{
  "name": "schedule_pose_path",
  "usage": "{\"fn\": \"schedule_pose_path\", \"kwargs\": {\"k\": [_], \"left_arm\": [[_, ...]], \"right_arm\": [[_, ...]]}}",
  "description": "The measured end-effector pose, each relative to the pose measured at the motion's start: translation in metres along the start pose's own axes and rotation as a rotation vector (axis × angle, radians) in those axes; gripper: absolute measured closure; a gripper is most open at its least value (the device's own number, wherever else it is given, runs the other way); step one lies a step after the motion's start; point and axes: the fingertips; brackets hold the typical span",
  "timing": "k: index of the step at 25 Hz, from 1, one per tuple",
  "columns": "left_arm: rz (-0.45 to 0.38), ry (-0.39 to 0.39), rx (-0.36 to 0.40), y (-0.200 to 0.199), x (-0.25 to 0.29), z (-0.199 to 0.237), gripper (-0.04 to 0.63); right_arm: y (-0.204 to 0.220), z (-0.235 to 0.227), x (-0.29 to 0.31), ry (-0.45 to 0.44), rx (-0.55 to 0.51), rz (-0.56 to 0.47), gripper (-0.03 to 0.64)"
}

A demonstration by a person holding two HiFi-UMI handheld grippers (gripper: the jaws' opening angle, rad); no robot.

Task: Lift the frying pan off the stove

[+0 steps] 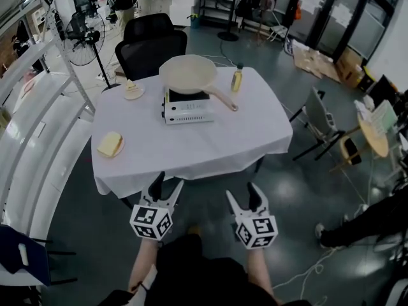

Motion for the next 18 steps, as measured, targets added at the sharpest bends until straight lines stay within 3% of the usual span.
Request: {"fn": "schedule_pose_path", "kwargs": {"k": [11,18], "left_arm": [[-0.013,0.023,0.011,-0.023,0.067,0.056,0.334],[0.006,0.025,-0.001,-0.021,0.077,0.07,0.334]], "right_arm": [[-0.021,-0.017,0.082,0.028,0.006,-0.028,0.328],[-0.026,-0.015,0.101,0.027,0.002,-0.012,0.328]]}}
Point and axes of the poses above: the fingertips, and each gripper's own axes: x forward along the fingers, z to its left, y out of its underside, and after that the axes turned 4 degrees about y, right-handed
